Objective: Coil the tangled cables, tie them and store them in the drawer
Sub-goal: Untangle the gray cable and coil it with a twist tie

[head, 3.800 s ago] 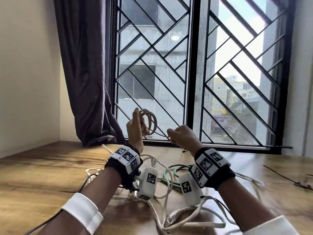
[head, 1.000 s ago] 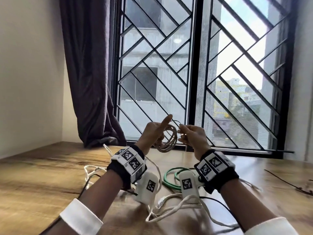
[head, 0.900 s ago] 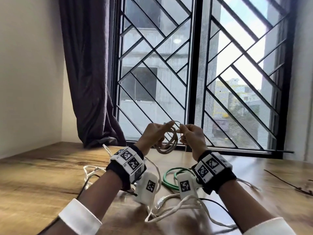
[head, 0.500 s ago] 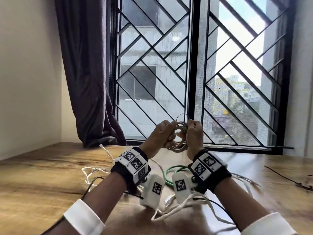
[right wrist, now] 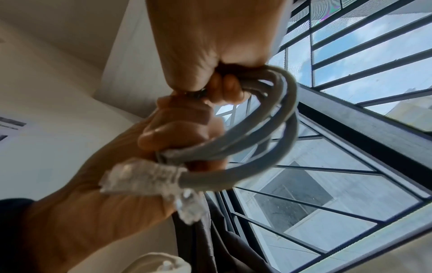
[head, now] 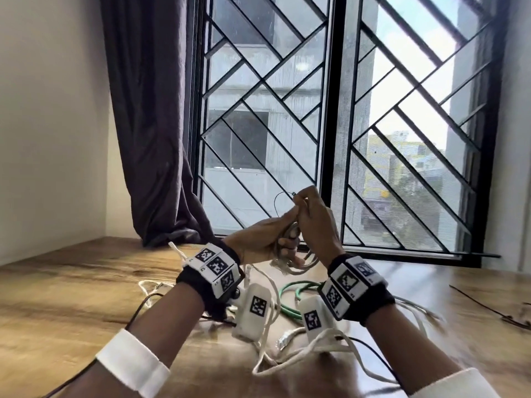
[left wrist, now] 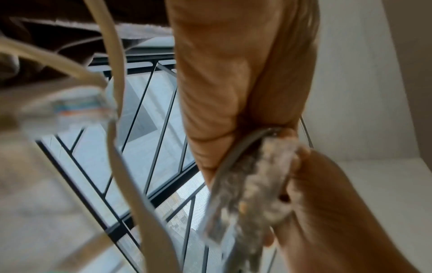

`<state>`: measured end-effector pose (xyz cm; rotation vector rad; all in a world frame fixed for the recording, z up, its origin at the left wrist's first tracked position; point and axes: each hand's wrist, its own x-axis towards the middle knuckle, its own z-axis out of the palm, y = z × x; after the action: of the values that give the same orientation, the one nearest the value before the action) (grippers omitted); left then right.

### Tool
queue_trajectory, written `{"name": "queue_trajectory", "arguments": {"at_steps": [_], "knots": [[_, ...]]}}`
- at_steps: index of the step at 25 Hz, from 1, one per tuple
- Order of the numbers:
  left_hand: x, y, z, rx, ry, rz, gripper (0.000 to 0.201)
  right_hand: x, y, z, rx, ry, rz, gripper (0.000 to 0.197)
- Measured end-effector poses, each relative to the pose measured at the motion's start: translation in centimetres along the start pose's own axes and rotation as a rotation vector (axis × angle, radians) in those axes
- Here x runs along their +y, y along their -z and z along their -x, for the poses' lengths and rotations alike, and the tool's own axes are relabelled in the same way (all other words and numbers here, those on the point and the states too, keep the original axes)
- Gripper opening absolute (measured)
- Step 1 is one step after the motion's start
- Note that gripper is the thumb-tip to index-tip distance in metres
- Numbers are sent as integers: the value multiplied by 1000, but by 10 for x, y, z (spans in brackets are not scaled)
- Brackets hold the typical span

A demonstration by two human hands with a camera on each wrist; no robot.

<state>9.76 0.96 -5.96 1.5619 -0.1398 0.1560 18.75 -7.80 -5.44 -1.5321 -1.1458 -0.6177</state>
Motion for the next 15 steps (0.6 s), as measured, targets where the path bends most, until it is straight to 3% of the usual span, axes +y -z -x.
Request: {"name": "queue_trajectory", "arguments": {"at_steps": [5,8,10,13,15], "knots": [[-6,-1,-12,294,-173,-48,44,14,2,-6,140,-43,-34,10],[-6,9,-13,512,-272,16,44,13,-2,-5,102,-38,-90,11],[-6,10,-13,521,-274,4,42,10,-5,-4,89,-92,-142,12],[-5,2,-10,423,-231,-39,38,14,2,-10,170,-203,-284,18],[-4,-1,-9,419,-249,-39,44,20,8,-12,107,-224,-317,19]]}}
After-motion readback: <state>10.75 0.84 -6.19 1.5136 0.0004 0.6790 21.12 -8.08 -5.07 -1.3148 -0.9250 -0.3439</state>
